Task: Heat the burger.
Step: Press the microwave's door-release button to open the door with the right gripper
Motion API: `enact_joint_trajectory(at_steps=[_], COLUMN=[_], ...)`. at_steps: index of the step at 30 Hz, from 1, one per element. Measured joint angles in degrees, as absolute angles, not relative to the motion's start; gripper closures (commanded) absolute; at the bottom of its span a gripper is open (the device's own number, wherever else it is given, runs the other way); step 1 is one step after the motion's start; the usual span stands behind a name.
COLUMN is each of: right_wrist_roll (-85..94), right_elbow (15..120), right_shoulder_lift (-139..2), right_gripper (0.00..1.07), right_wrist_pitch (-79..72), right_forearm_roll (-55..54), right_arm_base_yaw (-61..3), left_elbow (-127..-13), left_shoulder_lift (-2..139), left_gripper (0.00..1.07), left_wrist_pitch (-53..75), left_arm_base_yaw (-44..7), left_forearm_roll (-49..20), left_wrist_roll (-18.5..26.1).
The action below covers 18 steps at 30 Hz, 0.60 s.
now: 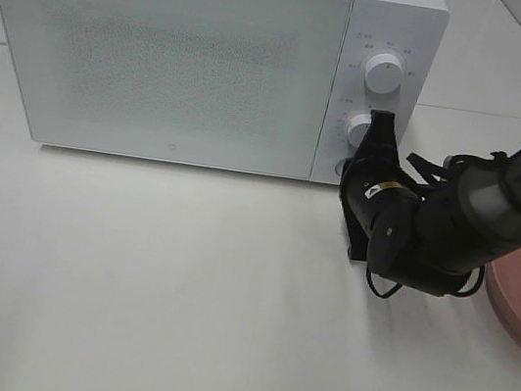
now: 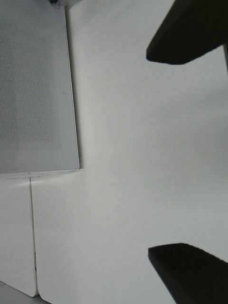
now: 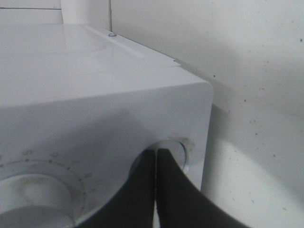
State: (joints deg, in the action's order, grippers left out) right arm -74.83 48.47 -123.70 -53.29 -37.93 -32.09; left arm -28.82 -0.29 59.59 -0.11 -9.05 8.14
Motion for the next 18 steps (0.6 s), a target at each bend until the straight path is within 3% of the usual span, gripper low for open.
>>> enact_joint_trajectory(at_steps=[18], right_wrist_roll=[-72.02], right_elbow=[49.27], right_shoulder_lift=[-123.87], right_gripper=[1.07], right_wrist_pitch=[-52.83], right_forearm_roll=[-39.71], right_arm_base_yaw=[-32.14], left_elbow=[-28.82], left_shoulder_lift=[-0.29], left_gripper=[0.12], left_wrist_pitch=[59.59], left_arm_base_yaw=[-0.11], left_forearm_roll=[-9.05], left_wrist_roll=[8.14])
